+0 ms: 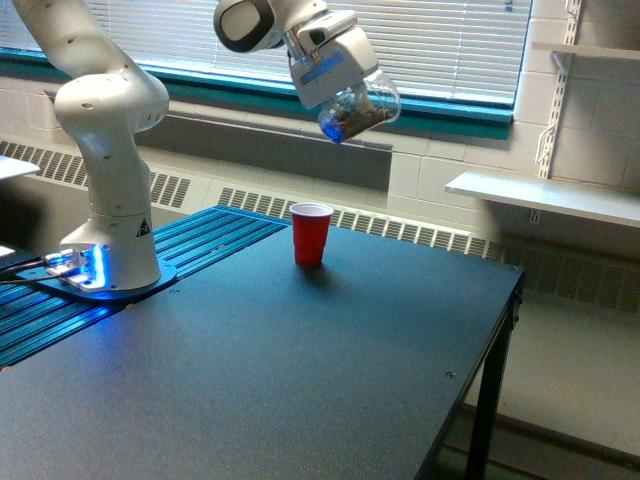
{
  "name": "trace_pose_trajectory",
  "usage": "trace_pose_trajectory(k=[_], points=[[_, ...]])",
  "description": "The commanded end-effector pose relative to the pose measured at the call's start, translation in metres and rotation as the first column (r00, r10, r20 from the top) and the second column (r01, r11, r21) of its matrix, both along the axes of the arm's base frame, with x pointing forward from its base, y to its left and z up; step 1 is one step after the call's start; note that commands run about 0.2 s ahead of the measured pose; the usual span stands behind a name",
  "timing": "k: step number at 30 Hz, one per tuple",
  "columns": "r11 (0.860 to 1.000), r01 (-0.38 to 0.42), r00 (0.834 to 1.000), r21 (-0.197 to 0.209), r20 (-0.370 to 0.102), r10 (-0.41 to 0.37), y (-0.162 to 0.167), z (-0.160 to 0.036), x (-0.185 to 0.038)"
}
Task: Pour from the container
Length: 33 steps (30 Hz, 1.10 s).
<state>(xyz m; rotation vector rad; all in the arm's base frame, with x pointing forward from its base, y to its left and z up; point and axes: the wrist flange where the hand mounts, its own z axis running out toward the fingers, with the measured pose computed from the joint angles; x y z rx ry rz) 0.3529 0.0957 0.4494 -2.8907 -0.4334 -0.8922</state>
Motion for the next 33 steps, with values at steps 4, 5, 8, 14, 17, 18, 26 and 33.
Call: trace_pose_trajectory(k=[4,5,8,14,17,18,26,33], points=[[0.988,-0.141,0.99,-0.057,-0.018,0.14,0.0,-0.008,-0.014],[0.988,-0.147,0.989,-0.057,-0.022,0.146,-0.001,-0.009,-0.014],[0.981,-0.185,0.983,-0.064,-0.029,0.183,-0.002,-0.009,-0.014],[0.96,-0.267,0.964,-0.084,-0.022,0.266,-0.002,-0.006,-0.007],[0.95,-0.297,0.955,-0.1,-0.01,0.297,-0.002,-0.004,-0.003],[0.947,-0.304,0.952,-0.102,-0.007,0.305,-0.002,-0.004,-0.002],[0.927,-0.357,0.934,-0.115,-0.03,0.356,-0.002,-0.011,0.001],[0.922,-0.368,0.93,-0.122,-0.049,0.365,-0.005,-0.021,-0.007]])
